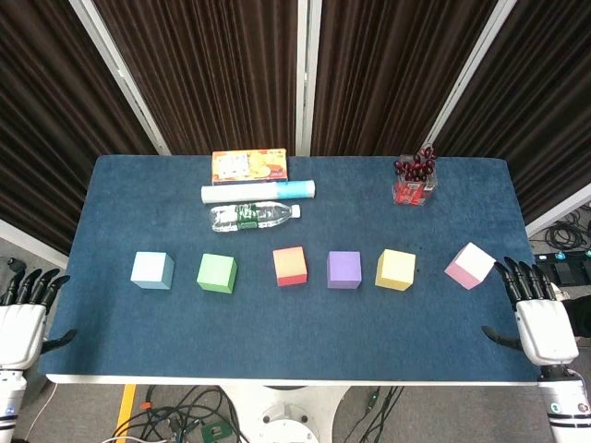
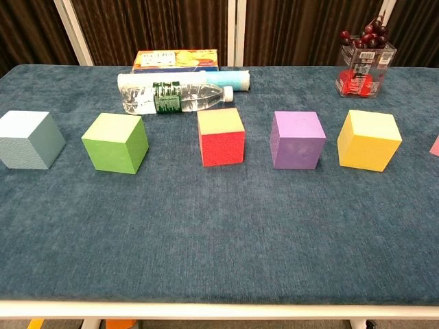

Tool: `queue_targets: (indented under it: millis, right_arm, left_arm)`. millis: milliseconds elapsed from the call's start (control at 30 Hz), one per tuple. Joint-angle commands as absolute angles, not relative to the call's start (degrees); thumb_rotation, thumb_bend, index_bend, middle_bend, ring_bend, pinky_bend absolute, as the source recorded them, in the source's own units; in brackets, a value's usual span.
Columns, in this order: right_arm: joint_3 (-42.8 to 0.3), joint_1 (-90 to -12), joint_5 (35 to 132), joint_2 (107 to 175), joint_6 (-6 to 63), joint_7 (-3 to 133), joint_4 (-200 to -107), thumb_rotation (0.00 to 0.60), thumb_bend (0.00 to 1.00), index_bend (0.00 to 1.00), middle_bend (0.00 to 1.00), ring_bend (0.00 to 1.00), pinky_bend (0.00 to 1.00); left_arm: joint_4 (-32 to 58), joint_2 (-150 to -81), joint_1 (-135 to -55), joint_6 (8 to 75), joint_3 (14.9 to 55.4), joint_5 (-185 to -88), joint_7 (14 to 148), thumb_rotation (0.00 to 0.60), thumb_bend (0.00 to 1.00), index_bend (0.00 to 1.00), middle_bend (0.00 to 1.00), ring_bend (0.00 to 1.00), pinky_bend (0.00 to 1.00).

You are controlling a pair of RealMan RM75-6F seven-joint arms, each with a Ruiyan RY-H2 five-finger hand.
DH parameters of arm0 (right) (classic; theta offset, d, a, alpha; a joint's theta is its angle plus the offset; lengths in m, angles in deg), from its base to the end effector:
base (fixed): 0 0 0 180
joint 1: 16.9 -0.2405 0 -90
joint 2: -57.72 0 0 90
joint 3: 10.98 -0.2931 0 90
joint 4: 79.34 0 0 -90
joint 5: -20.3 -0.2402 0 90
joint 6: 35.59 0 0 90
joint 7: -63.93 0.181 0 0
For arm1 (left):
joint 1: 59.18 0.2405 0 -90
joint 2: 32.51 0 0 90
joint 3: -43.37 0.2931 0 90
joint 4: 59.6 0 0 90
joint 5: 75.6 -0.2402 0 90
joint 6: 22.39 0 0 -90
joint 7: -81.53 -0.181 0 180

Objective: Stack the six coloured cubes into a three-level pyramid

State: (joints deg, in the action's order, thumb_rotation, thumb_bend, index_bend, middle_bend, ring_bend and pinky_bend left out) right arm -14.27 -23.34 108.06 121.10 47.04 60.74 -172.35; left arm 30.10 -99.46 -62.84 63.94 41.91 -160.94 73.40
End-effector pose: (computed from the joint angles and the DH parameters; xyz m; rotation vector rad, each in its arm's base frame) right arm -0.3450 -0.2344 0.1429 1.4664 -0.8532 0.8807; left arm -0.3685 0.2103 0.1342 -1.4090 -0.8171 -0.7774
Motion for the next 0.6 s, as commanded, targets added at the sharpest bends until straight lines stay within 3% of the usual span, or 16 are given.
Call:
queue_targets:
  millis: [33, 367, 600]
  right_arm:
    - [-14.31, -23.71, 108.06, 121.08, 46.73, 60.85, -172.38, 0.6, 0.0, 0.0, 0.04, 0.0, 0.0]
    - [-14.1, -25.93, 110.27, 119.59, 44.38, 63.2, -175.42, 0.6, 0.0, 0.0, 0.05, 0.0, 0.0]
    - [-17.4, -35.76, 110.28, 119.25, 32.65, 63.81, -180.75, 0.6, 0.02, 0.0, 0.1, 0.0, 0.0]
  left_arm:
    - [30.24, -99.53, -62.97, 63.71, 41.79, -160.69, 73.03, 0.6, 0.0, 0.18, 0.13, 0.05, 0.0]
    - [31.03, -98.97, -63.17, 64.6, 41.46, -161.81, 72.44, 0.6, 0.0, 0.18, 0.13, 0.05, 0.0]
    - [31.05, -98.72, -63.29, 64.72, 41.49, -162.35, 72.4, 0.6, 0.0, 0.19, 0.13, 0.05, 0.0]
